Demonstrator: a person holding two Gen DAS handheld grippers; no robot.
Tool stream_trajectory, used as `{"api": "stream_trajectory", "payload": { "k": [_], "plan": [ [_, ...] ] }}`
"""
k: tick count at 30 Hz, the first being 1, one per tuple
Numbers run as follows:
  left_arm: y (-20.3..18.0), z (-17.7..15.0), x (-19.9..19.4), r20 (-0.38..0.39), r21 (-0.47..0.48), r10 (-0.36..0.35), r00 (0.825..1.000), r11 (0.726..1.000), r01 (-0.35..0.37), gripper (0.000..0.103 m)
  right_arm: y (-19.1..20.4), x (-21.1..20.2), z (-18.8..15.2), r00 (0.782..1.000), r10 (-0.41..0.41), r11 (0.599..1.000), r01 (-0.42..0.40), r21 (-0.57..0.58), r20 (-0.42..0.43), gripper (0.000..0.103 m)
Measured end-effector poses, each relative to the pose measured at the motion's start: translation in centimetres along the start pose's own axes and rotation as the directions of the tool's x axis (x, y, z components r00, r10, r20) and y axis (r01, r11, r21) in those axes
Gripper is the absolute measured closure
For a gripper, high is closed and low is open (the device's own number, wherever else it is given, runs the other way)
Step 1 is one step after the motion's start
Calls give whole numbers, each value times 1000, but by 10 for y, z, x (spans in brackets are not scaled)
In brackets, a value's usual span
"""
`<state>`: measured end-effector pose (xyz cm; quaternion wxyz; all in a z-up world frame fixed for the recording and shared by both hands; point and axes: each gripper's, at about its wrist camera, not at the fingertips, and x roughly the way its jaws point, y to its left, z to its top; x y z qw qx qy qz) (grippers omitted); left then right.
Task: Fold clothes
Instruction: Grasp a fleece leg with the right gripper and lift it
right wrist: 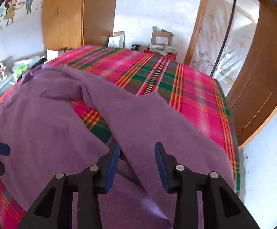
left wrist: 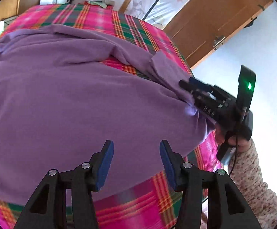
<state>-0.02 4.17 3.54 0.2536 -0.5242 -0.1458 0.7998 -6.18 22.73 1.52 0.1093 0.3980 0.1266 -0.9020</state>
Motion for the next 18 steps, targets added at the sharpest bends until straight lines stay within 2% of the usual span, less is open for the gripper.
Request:
{"api": "stream_trajectory", "payload": {
  "k": [5, 7, 12, 13, 15, 18],
  "plan": [
    [-6, 17, 27, -20, -19, 3, 1000, 1000, -4, 51, 2, 19, -2, 1000, 25, 999, -25, -30, -16, 64],
    [-8, 21, 36, -29, -30, 3, 1000, 1000, -4, 51, 0, 25, -2, 1000, -11, 999, 10, -37, -22, 64],
    [-13, 29, 56, -52, -47, 5, 999, 999, -7, 51, -5, 32, -3, 999, -17, 999, 17, -29, -31, 64],
    [-14, 30, 59, -52, -48, 9, 999, 999, -11, 51, -5, 33, -2, 999, -20, 1000, 19, -24, -30, 66],
    [-17, 32, 65, -49, -44, 15, 999, 999, -17, 51, -9, 30, -3, 1000, -14, 1000, 14, -2, -22, 84],
    [-23, 35, 73, -53, -41, 25, 998, 999, -27, 51, -20, 22, -3, 999, 32, 997, -31, 64, -8, 93]
  ]
}}
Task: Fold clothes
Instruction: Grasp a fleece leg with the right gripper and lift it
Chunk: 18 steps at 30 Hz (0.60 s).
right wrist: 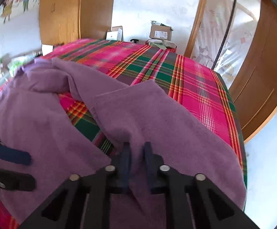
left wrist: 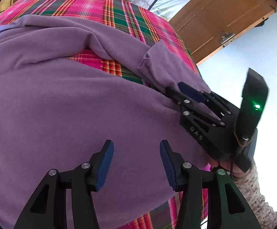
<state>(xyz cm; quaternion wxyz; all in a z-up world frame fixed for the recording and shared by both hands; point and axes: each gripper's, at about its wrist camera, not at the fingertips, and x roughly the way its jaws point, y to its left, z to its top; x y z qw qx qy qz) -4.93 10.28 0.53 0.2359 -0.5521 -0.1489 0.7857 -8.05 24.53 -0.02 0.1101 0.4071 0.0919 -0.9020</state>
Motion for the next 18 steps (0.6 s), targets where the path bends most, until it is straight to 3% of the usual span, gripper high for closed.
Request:
{"api": "stream_trajectory", "payload": {
  "k": [6, 10, 18],
  "plan": [
    [-12, 0, 6, 3, 13, -4, 1000, 1000, 4, 51, -26, -21, -1, 996, 81, 988, -85, 126, 34, 94],
    [-24, -3, 10, 6, 43, -15, 1000, 999, 14, 51, -49, -27, -4, 985, 164, 958, -171, 229, 47, 94],
    [-60, -19, 24, -4, 192, 24, 1000, 981, -23, 51, -88, -41, -17, 972, 209, 893, -234, 384, 107, 94]
  ]
}}
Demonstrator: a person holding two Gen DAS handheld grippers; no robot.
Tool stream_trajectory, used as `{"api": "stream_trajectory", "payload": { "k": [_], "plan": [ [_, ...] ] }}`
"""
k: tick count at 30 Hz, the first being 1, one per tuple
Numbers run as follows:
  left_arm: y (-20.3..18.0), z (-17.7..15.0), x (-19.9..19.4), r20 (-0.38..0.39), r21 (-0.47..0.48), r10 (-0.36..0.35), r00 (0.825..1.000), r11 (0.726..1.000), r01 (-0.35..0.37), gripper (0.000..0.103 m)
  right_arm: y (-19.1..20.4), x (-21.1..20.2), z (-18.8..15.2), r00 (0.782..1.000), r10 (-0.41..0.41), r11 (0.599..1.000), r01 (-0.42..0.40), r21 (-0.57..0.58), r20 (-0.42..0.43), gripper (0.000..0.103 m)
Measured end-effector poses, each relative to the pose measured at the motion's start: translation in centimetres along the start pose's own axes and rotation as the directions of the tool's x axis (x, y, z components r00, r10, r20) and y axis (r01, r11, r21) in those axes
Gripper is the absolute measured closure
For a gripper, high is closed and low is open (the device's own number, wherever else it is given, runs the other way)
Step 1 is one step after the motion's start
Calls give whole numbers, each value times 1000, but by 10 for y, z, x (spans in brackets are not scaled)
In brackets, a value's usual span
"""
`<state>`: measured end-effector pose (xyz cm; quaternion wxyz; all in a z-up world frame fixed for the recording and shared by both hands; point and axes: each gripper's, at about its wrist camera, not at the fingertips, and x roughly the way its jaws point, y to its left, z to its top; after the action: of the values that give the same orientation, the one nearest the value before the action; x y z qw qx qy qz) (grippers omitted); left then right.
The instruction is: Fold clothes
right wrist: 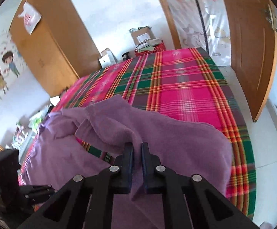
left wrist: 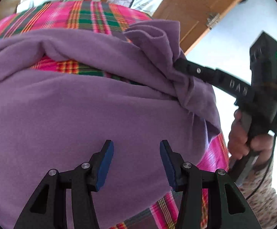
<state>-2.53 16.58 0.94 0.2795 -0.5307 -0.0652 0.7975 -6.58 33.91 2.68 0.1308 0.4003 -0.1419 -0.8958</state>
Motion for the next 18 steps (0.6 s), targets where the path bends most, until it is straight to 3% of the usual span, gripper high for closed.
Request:
{"api": "stream_trajectory", "payload": {
  "k": [8, 18],
  "plan": [
    [-39, -12, 11, -12, 150, 44, 999, 988, -41, 51, -40, -21, 0, 998, 8, 991, -15, 132, 55, 94],
    [-55, -14, 16, 0, 186, 82, 997, 979, -81, 51, -81, -41, -6, 992, -41, 969, 10, 247, 121, 95]
  ]
}}
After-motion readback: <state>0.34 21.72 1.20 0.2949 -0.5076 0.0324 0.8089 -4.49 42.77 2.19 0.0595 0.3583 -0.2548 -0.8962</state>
